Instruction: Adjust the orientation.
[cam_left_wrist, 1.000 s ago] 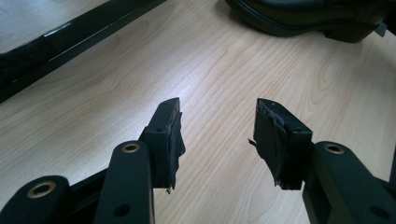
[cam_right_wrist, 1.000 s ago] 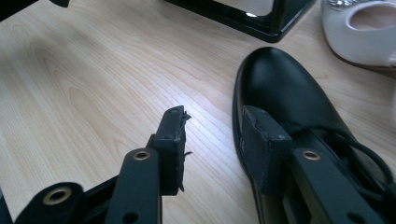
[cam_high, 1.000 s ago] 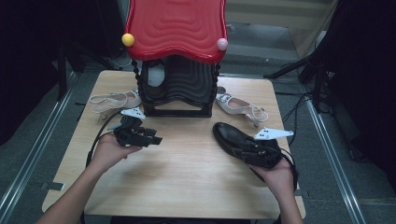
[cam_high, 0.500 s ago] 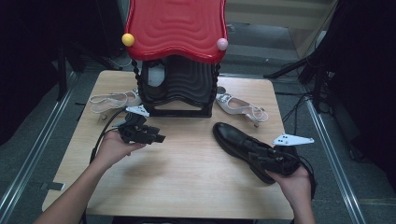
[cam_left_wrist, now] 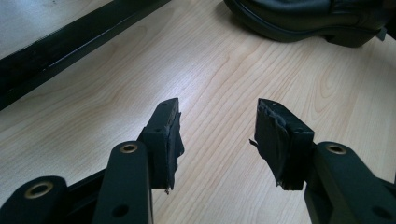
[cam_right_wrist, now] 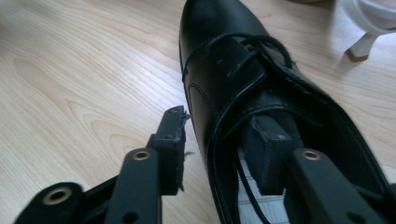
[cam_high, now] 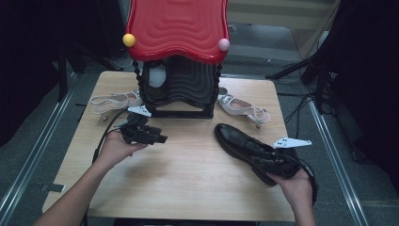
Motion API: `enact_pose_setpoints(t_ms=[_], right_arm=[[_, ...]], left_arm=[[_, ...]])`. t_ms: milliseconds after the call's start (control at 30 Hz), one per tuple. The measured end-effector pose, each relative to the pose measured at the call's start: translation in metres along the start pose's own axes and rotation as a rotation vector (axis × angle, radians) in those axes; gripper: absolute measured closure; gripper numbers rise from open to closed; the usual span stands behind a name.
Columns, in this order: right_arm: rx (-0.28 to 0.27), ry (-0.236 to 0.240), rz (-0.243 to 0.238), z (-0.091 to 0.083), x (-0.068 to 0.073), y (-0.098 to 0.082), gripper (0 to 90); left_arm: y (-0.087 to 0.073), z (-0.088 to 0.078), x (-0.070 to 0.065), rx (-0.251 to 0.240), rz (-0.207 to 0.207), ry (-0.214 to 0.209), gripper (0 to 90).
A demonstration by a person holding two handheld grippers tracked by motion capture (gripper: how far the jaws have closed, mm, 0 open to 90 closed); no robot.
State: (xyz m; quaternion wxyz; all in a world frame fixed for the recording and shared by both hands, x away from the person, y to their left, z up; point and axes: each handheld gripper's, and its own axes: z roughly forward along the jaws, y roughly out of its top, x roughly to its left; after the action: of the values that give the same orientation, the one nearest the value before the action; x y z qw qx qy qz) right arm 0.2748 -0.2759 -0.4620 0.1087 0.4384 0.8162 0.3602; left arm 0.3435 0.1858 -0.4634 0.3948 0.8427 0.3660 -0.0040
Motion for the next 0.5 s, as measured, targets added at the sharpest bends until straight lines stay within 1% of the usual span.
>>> enact_pose_setpoints(t_ms=[33,67,100,133,167,200,233,267,300,333,367,400,433,500], right_arm=[[0.007,0.013,0.0,0.003,0.0,0.0,61.4],[0.007,0.013,0.0,0.003,0.0,0.0,61.4],[0.02,0.002,-0.017,0.007,0.001,0.001,61.6],[0.019,0.01,-0.007,0.009,0.001,0.001,60.0],[0.019,0.01,-0.007,0.009,0.001,0.001,60.0],[0.019,0.003,-0.026,0.014,0.001,0.003,58.2],[0.031,0.013,-0.024,0.017,0.001,0.004,57.7],[0.031,0.013,-0.024,0.017,0.001,0.004,57.7],[0.053,0.034,-0.001,0.022,-0.001,0.006,58.1],[0.058,0.032,-0.004,0.024,-0.002,0.007,60.2],[0.064,0.014,-0.012,0.025,-0.002,0.007,61.4],[0.068,0.001,-0.006,0.026,-0.002,0.008,62.0],[0.072,0.004,0.006,0.026,-0.003,0.009,62.3],[0.075,0.006,0.009,0.026,-0.003,0.009,62.2]], left_arm=[[0.0,0.0,0.0,0.001,0.0,0.001,50.8],[0.0,0.0,0.0,0.001,0.0,0.001,50.8],[-0.001,-0.001,0.0,0.008,0.003,0.004,50.8],[-0.001,-0.001,0.0,0.008,0.003,0.004,50.8],[-0.001,-0.001,-0.001,0.01,0.004,0.007,50.8],[-0.002,-0.001,-0.001,0.011,0.001,0.007,50.8],[-0.002,-0.001,-0.001,0.011,0.001,0.007,50.8],[-0.002,-0.002,-0.001,0.013,0.004,0.007,50.8],[-0.003,-0.002,-0.001,0.011,0.004,0.009,50.9],[-0.004,-0.002,-0.002,0.011,-0.001,0.009,50.9],[-0.004,-0.002,-0.002,0.011,-0.001,0.009,50.9],[-0.005,-0.002,-0.002,0.013,0.005,0.013,50.8],[-0.006,-0.002,-0.002,0.014,0.001,0.012,50.9],[-0.006,-0.002,-0.003,0.013,-0.002,0.014,50.9]])
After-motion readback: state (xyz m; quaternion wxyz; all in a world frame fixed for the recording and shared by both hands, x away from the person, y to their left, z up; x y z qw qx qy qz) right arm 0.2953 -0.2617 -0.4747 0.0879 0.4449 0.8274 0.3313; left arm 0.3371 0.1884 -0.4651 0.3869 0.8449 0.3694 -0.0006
